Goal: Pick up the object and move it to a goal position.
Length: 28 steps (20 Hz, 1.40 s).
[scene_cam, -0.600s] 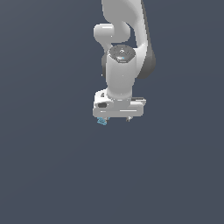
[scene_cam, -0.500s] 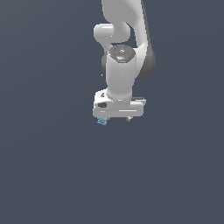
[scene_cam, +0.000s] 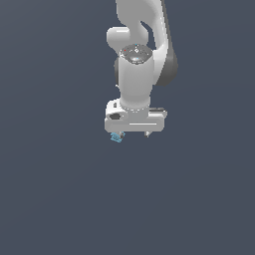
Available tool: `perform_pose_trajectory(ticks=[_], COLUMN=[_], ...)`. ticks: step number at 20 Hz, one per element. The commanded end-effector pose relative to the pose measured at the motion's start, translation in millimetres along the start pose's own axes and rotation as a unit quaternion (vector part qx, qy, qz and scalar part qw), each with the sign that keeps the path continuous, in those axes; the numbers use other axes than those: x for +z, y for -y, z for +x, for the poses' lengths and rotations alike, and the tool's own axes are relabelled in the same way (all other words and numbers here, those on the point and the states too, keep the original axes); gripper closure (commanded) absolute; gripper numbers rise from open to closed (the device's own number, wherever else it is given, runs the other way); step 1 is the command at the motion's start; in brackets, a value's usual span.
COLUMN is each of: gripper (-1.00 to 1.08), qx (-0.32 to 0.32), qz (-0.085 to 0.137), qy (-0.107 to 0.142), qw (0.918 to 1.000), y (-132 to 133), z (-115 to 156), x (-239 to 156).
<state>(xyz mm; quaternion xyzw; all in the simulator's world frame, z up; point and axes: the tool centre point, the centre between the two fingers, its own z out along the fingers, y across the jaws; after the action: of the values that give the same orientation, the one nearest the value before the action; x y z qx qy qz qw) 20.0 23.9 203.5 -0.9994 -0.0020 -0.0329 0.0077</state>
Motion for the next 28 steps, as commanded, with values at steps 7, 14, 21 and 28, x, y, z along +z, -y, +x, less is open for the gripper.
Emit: perform_pose_trajectory(ticks=[7,14,21,28], gripper=[-0.92,-0.92,-0.92,-0.92], qx=[-0.015,-0.06,-0.133,-0.216], qz=[0.0,-0.002,-0.003,-0.004], qy=[0.001,0.004,0.008,0.014], qw=[0.9999,0.9982,0.9911,0.9763], y=[-3,-11,-23,-36], z=[-3,-11,-26,-44], x=[3,13,28,44])
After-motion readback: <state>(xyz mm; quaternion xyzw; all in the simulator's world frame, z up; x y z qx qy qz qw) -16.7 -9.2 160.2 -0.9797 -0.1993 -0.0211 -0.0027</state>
